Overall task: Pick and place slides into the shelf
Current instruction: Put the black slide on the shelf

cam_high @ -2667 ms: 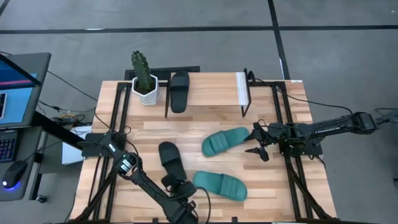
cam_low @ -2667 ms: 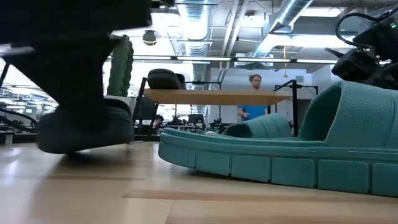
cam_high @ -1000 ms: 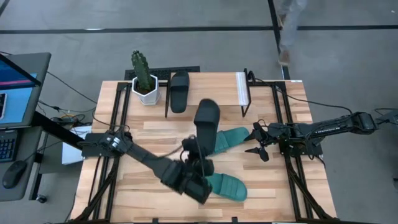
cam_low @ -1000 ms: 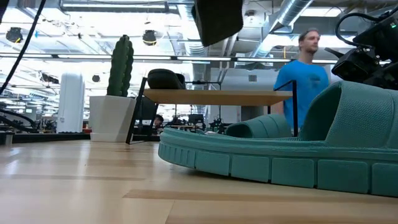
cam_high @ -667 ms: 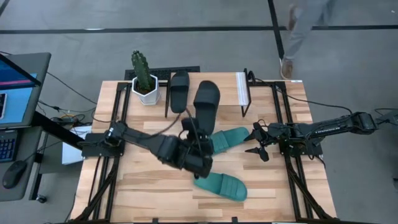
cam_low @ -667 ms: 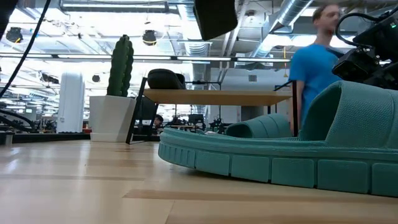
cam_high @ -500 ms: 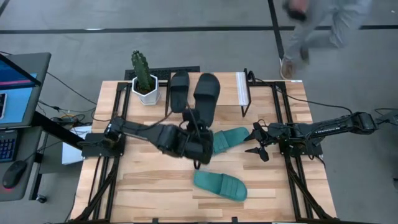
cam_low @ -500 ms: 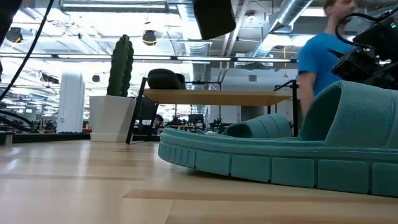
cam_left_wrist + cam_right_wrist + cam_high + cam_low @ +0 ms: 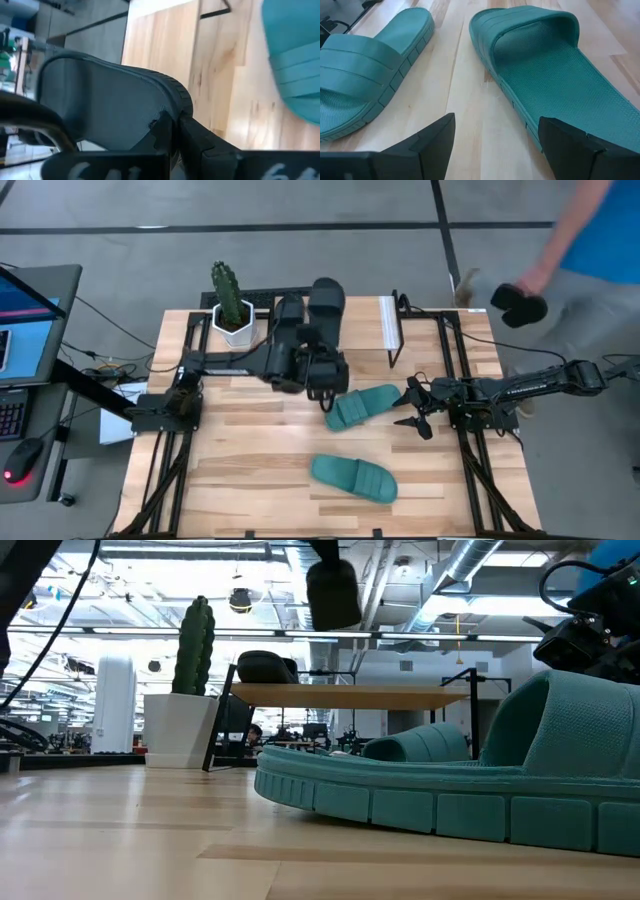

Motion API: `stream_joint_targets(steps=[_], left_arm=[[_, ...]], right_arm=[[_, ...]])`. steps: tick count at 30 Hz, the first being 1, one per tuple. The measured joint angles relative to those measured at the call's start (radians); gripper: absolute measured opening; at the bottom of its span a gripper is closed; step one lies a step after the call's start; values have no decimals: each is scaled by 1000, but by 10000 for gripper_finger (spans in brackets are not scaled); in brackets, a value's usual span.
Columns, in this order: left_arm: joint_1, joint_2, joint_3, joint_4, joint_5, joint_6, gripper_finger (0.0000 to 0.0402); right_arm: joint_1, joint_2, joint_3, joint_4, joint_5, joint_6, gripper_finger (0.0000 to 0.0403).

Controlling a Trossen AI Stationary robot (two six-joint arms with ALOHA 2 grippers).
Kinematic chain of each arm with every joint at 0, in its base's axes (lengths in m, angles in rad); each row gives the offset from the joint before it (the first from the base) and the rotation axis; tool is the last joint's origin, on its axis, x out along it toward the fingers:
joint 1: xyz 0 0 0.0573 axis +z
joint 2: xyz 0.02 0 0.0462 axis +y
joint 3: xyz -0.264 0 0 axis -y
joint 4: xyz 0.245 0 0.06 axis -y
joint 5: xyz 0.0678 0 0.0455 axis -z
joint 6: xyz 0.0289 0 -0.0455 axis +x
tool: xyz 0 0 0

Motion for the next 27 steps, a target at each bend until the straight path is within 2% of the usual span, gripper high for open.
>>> stream_joint_targets(steps=[5, 10, 27], left_arm=[[69, 0, 0, 0, 66, 0, 0], [105, 1, 0, 2, 69, 40, 0], [106, 1, 0, -6, 75, 121, 0]], right_arm=[[0, 0, 0, 0, 0, 0, 269], [0, 0, 0, 0, 0, 0, 269], [0, 0, 0, 0, 0, 0, 269]])
